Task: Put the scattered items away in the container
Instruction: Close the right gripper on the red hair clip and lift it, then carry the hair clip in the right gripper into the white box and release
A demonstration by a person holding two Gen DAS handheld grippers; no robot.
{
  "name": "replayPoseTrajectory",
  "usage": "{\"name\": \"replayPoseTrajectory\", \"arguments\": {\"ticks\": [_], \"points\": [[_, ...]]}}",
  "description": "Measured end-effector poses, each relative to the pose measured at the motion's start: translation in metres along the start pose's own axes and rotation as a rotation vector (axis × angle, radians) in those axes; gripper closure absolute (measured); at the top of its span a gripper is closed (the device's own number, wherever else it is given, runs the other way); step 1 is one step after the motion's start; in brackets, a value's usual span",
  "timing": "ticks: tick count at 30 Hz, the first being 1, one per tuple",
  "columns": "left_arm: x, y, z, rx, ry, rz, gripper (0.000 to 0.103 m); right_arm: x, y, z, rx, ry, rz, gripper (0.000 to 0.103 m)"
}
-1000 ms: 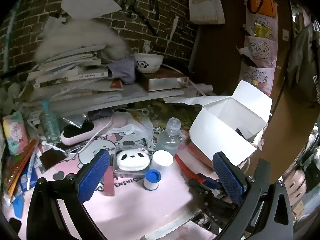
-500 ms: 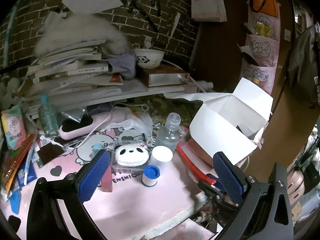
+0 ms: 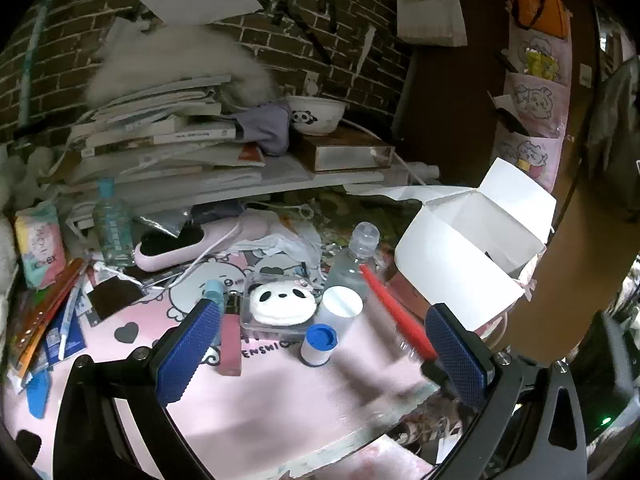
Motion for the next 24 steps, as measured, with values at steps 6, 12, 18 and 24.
{"name": "replayPoseTrajectory", "arguments": {"ticks": [6,12,18,24], "points": [[-0.001,0.000,0.001,-0.003,0.002,0.001,0.000,-0.003,-0.038,-0.011,0.101,-0.027,-0.057,0.087],[0.001,0.001,0.004,-0.009,0.006,0.007,0.000,0.019,-0.073,-0.022,0.100,-0.028,-0.069,0.087],[0.006,0.002,0.010,-0.021,0.012,0.020,0.000,0.072,-0.096,-0.030,-0.007,-0.030,-0.027,0.087],[0.009,0.004,0.013,-0.028,0.012,0.029,0.000,0.119,-0.103,-0.037,-0.133,0.072,-0.026,0.087]]}}
Point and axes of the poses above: each gripper's, at about its wrist camera, not at the fingertips, and z roughly the way its jaws point, x to its right, y to its underside, the point moved 5 cm from there along z, roughly the way its jaws point, and after that the axes turned 3 degrees about x, right-handed, at the moved point
